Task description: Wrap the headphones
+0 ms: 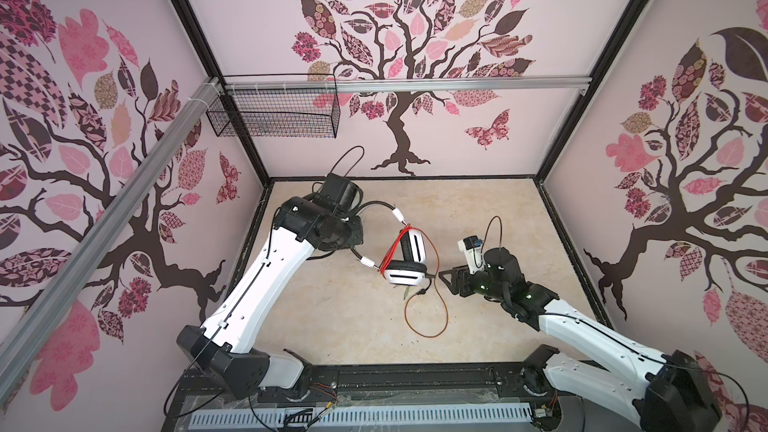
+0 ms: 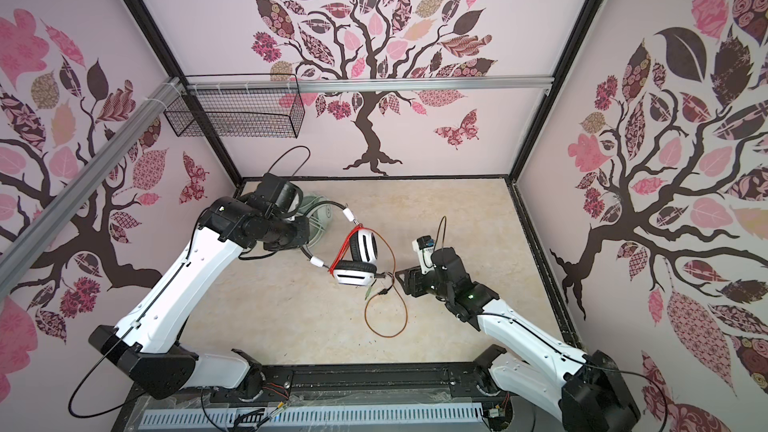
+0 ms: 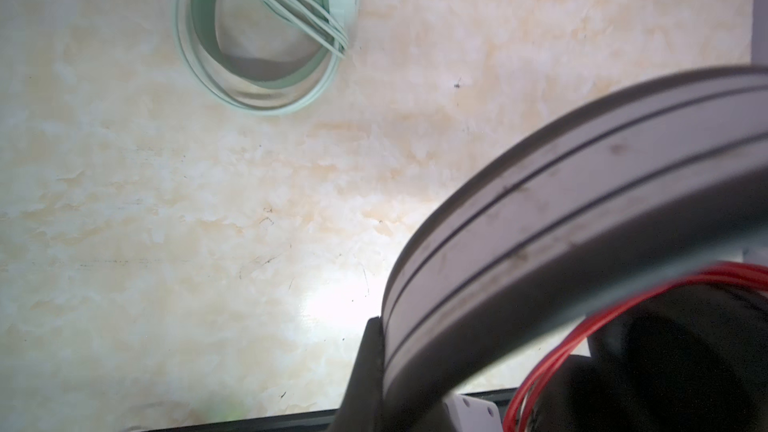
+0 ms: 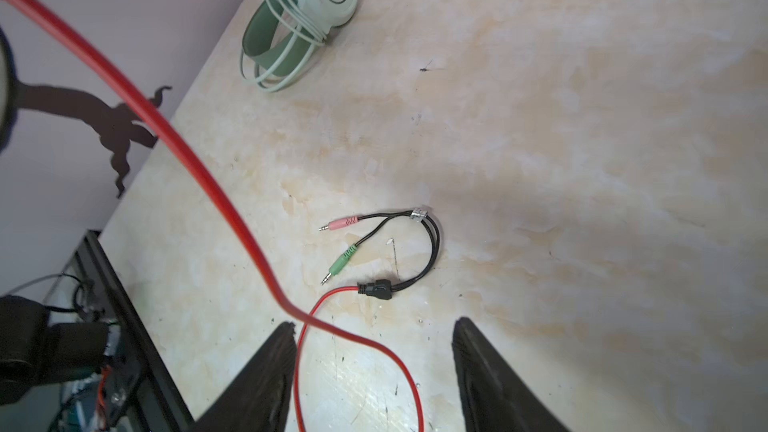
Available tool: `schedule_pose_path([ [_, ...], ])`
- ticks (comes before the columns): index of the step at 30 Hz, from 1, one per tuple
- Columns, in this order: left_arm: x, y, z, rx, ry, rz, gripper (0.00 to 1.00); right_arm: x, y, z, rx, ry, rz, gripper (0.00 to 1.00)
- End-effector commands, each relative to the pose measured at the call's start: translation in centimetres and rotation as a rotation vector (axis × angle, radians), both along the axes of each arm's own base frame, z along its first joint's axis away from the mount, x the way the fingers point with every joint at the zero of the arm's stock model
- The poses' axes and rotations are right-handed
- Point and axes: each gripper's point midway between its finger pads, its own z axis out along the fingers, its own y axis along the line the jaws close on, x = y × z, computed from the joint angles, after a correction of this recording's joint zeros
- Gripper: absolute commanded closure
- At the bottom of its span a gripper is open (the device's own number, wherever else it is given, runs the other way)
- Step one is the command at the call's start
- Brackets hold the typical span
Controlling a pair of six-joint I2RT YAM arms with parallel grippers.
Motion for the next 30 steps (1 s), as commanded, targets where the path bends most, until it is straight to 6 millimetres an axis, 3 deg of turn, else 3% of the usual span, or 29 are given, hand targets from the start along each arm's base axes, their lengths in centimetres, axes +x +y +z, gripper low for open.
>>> schedule_pose_path([
  [1,1.7,-2.2,3.9,-0.134,-0.101,-0.017,1.00,-0.4,1.6,2.4,0.171,0.006,0.051,0.36],
  [15,5.5,-4.4,5.8,-0.172,-0.134,-0.035,1.00,1.8,1.9,-0.3,0.181,0.025,-0.007,0.35],
  [23,6.8,-4.1,6.4,-0.153,-0.175,-0.010,1.00,3.2,1.8,-2.5,0.260,0.143,-0.039,0.34],
  [30,7.6,-3.6,6.4,-0.114,-0.210,0.004,1.00,3.6,3.2,-4.6,0.256,0.209,0.028,0.35],
])
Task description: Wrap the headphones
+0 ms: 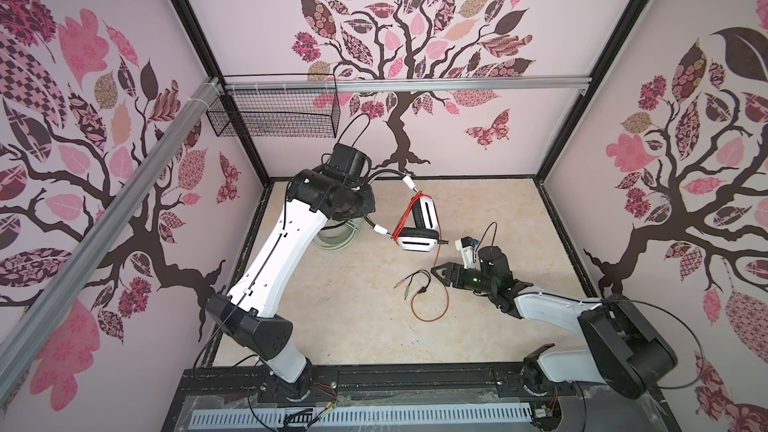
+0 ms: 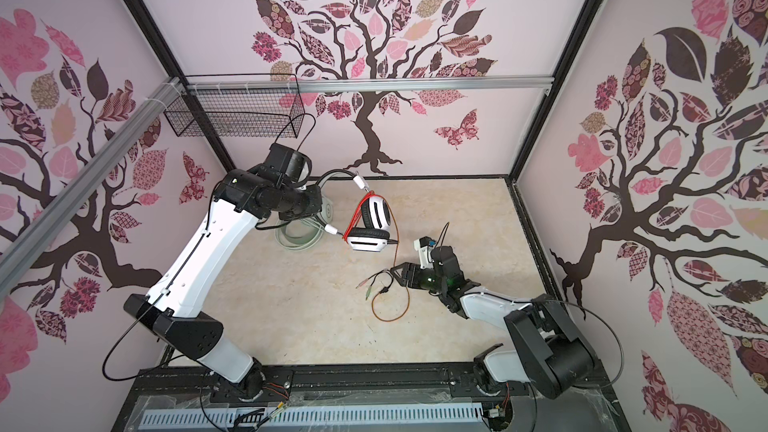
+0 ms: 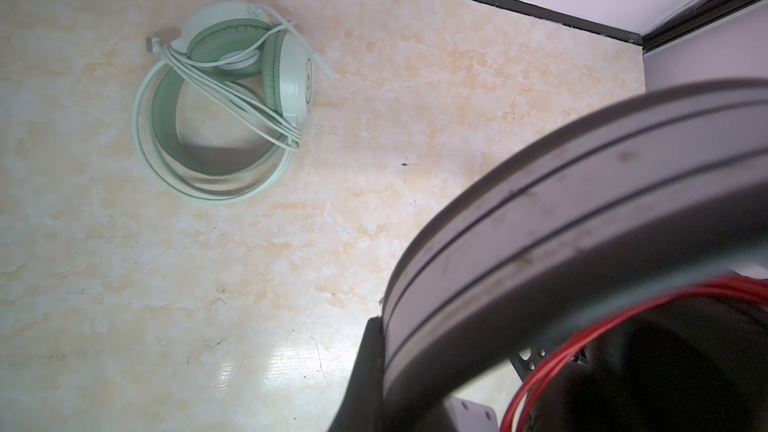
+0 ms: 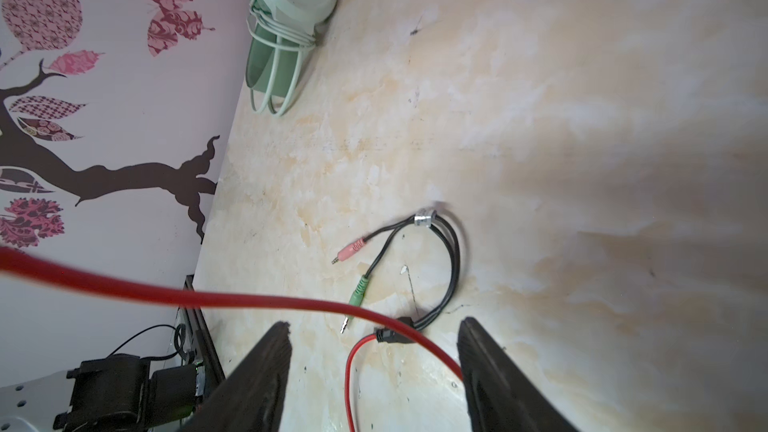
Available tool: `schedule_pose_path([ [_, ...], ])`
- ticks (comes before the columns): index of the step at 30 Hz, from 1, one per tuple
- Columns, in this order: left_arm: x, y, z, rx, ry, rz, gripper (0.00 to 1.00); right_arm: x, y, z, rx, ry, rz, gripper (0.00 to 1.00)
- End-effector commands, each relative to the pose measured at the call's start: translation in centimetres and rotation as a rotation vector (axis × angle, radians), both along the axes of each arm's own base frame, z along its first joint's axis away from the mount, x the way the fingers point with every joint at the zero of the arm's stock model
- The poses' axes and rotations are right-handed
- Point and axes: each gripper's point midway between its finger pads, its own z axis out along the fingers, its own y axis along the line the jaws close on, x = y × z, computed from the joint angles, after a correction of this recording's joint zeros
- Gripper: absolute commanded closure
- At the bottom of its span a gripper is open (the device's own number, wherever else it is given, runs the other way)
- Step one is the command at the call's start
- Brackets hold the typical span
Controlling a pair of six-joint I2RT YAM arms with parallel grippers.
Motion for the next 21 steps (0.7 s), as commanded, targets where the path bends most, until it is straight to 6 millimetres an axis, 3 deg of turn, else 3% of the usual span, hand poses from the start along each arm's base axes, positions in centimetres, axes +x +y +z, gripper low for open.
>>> schedule_pose_path([
  [1,1.5,-0.3,2.9,-0.045,-0.119,0.016,1.00,0.7,1.2,0.9,0.034,-0.032,0.053,0.35],
  [4,2.0,0.1,3.0,-0.040,-0.158,0.032,1.00,1.3,0.8,0.1,-0.018,-0.059,0.044,0.36],
  [5,1.9,0.1,1.9,-0.035,-0.138,0.028,1.00,1.5,0.8,0.0,-0.033,-0.066,0.046,0.37],
  [10,2.0,1.3,1.1,-0.145,-0.106,0.049,1.00,2.3,1.1,-0.4,-0.029,-0.069,0.043,0.42],
  [13,1.9,2.1,1.4,-0.149,-0.119,0.066,1.00,2.6,0.6,-1.4,-0.057,-0.033,0.001,0.47],
  [21,1.5,3.2,2.7,-0.156,-0.154,0.085,1.00,1.7,0.2,-3.2,-0.077,0.048,-0.007,0.48],
])
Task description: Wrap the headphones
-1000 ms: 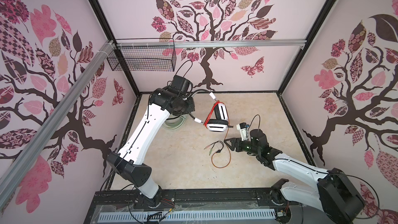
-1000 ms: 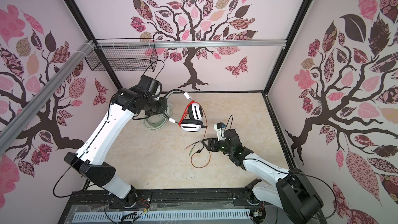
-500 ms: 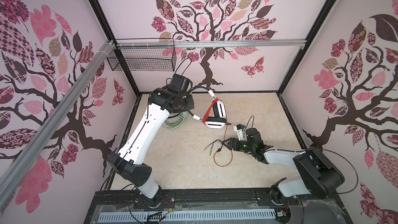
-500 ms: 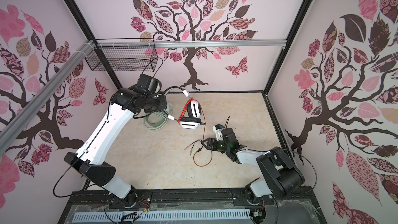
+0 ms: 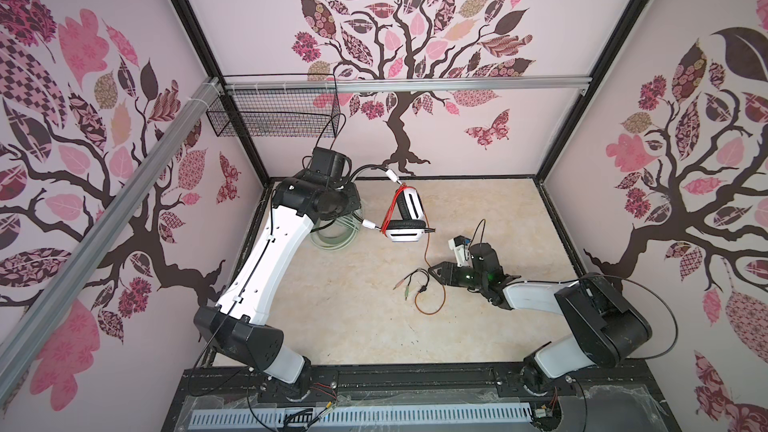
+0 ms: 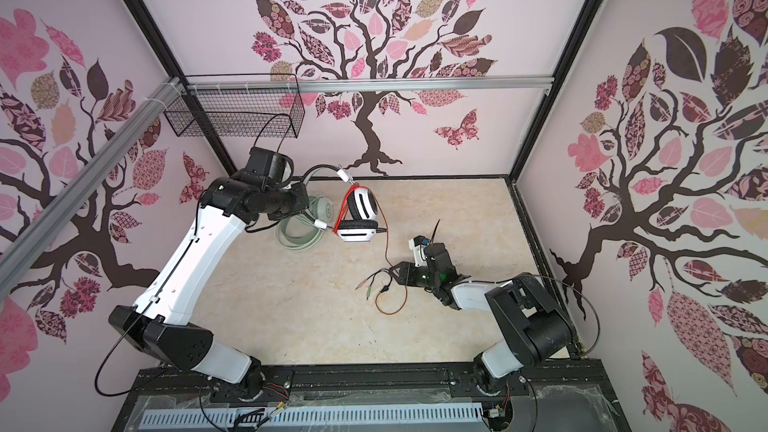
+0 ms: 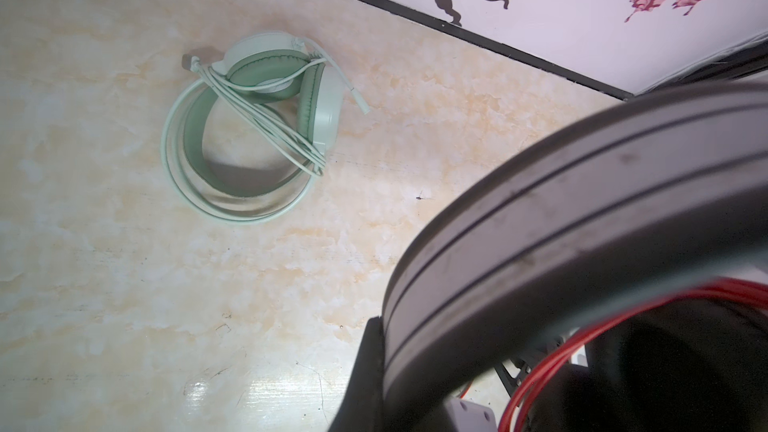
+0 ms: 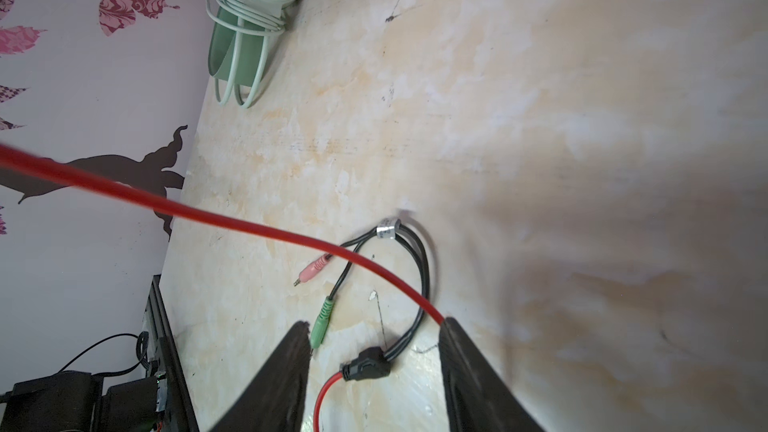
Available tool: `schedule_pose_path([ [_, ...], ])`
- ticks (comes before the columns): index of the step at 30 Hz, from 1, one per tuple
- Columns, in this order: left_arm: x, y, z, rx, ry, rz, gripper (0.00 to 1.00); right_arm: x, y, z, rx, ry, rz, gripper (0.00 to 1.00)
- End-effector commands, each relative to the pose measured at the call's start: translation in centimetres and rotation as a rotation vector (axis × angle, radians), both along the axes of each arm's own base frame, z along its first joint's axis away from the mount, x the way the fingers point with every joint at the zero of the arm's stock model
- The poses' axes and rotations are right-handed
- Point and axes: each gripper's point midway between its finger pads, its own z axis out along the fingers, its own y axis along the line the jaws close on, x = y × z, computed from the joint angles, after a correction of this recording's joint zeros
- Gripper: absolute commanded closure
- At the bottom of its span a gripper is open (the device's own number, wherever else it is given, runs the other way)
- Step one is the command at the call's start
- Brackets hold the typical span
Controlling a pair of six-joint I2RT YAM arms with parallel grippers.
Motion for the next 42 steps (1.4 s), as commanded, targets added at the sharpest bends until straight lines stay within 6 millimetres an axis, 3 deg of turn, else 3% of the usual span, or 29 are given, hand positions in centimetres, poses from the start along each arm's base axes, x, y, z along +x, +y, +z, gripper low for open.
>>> schedule_pose_path([
  [1,0.3,-0.1,2.6,-0.082,-0.092,0.002,1.00,-0.3,-0.2,-1.3,-0.013,0.059,-0.011,0.48],
  [12,0.8,1.6,1.8,-0.098,-0.082,0.050,1.00,-0.8,-0.5,-2.5,0.018,0.072,-0.037,0.49],
  [15,1.0,2.7,1.6,-0.081,-0.085,0.084,1.00,-0.7,0.1,-1.9,0.017,0.055,-0.010,0.53],
  [20,1.2,3.4,1.3,-0.064,-0.087,0.108,1.00,-1.0,1.4,-0.4,-0.082,-0.018,0.012,0.52],
  [23,1.3,3.4,1.2,-0.062,-0.090,0.111,1.00,-1.0,2.8,0.5,-0.133,-0.042,0.022,0.51],
  [27,1.3,3.1,1.0,-0.079,-0.081,0.098,1.00,-0.5,5.3,0.9,-0.064,0.045,0.008,0.50],
  [33,1.4,3.0,0.8,-0.096,-0.076,0.094,1.00,-0.3,12.0,1.7,0.059,0.190,0.047,0.48],
  [35,1.5,3.0,0.7,-0.117,-0.067,0.092,1.00,0.1,13.4,0.9,0.080,0.238,0.023,0.47],
  [39,1.6,3.7,0.6,-0.107,-0.073,0.112,1.00,1.3,14.0,-2.4,0.043,0.343,-0.065,0.46],
  [42,1.5,3.6,0.7,-0.111,-0.073,0.106,1.00,1.1,15.4,-4.2,0.048,0.383,-0.023,0.46],
])
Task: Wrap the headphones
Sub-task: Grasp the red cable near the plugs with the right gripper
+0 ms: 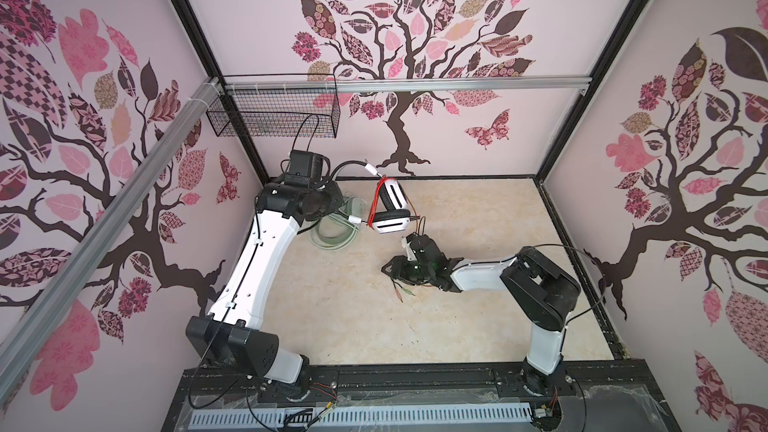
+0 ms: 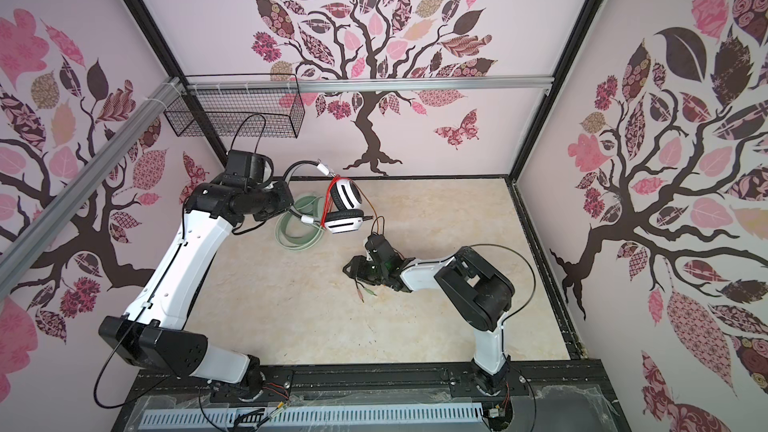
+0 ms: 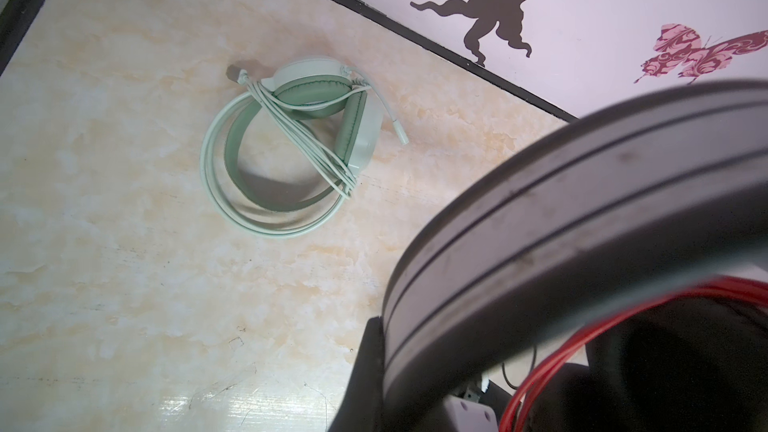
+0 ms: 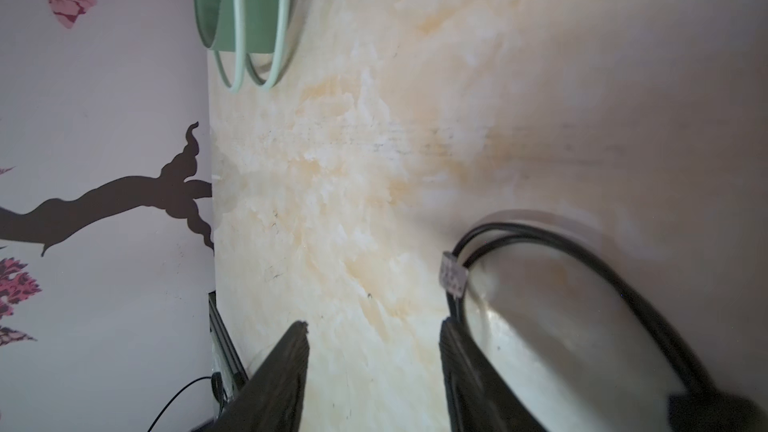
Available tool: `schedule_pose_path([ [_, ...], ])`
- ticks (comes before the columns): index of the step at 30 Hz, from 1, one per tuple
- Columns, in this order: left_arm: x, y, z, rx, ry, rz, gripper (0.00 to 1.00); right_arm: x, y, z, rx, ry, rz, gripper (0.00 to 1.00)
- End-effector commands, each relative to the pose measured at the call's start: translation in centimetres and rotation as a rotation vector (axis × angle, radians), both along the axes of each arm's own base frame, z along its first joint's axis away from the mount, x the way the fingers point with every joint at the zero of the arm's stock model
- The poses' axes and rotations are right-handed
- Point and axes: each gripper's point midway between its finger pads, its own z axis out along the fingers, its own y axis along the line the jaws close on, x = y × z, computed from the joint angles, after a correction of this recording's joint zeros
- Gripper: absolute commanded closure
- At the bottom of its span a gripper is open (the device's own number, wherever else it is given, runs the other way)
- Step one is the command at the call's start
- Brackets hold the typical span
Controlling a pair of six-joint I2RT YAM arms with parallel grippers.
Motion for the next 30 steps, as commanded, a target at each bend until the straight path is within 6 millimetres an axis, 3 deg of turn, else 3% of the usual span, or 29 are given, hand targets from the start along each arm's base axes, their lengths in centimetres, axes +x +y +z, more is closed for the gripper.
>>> schedule_pose_path([
  [1,0.2,-0.8,2.0,-0.071,-0.076,-0.009,1.00,-0.3,0.9,-3.1,-0.011,0.109,-0.004,0.47],
  [4,0.2,-0.7,1.9,-0.071,-0.078,-0.005,1.00,-2.0,0.7,-4.6,-0.058,0.151,-0.022,0.49],
  [7,0.2,-0.6,1.7,-0.062,-0.072,-0.002,1.00,-4.0,-2.2,-5.7,-0.145,0.169,-0.096,0.50],
  [14,0.2,-0.1,1.9,-0.043,-0.080,0.014,1.00,-11.8,-14.9,-8.8,-0.428,0.212,-0.224,0.55],
  [17,0.2,0.5,1.9,-0.018,-0.086,0.037,1.00,-14.4,-19.9,-8.7,-0.491,0.180,-0.268,0.54],
  [19,0.2,0.6,1.9,-0.010,-0.082,0.039,1.00,-14.5,-21.1,-7.2,-0.503,0.103,-0.247,0.51],
  [23,0.2,0.5,1.8,-0.018,-0.083,0.039,1.00,-12.4,-22.0,-1.5,-0.471,-0.095,-0.259,0.46],
  [25,0.2,0.5,1.7,-0.016,-0.076,0.036,1.00,-11.2,-22.8,0.2,-0.468,-0.117,-0.281,0.47],
  [28,0.2,0.5,1.7,-0.012,-0.076,0.039,1.00,-9.3,-24.2,0.4,-0.577,-0.115,-0.286,0.48],
  [30,0.3,0.7,1.8,-0.009,-0.081,0.046,1.00,-8.9,-23.9,-0.1,-0.650,-0.080,-0.246,0.50],
])
